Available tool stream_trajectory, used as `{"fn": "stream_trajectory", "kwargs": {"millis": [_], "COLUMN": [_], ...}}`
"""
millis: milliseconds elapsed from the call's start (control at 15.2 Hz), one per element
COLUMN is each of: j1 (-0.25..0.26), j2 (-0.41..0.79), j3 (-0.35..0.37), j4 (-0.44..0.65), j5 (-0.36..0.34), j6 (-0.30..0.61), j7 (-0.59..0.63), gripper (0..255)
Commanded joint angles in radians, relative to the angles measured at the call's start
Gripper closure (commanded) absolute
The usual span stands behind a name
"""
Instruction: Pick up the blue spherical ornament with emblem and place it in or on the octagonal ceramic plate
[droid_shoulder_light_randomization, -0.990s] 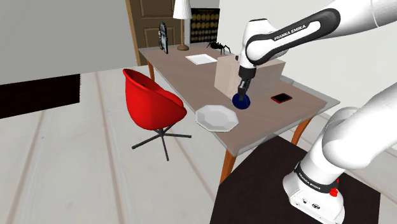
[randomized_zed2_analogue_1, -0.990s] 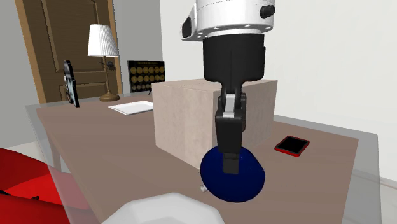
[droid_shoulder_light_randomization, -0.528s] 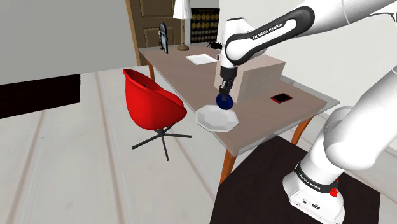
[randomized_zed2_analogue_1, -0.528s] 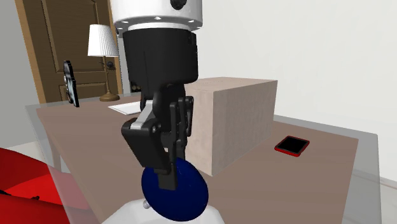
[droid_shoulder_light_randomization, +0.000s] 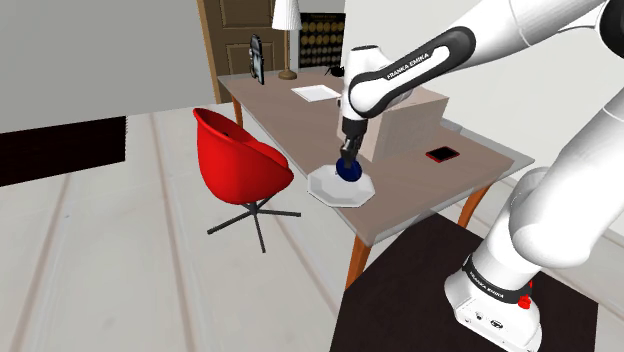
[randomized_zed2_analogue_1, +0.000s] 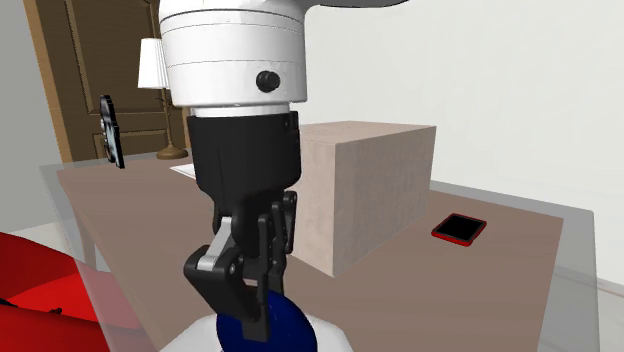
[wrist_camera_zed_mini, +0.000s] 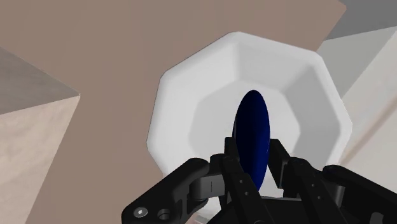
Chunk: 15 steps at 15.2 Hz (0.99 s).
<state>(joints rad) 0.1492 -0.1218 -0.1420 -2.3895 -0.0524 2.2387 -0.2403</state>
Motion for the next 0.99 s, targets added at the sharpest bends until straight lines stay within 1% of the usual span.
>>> {"fn": "stream_trajectory", "kwargs": {"millis": [0,330,858,924], "j1": [0.001,0.001,0.0,0.0], "j2": [0.018,0.066,0.066,0.068], "j3": [0.0,-0.002,-0.001,-0.001], "j4": [-0.012,-0.039,-0.039,-0.037], "j5": [0.002,0.008,0.008,0.008], "j6": [0.03,0.105,0.105,0.106], "j7": [0.0,-0.003,-0.003,-0.004], "gripper": [255,255,255,0]}}
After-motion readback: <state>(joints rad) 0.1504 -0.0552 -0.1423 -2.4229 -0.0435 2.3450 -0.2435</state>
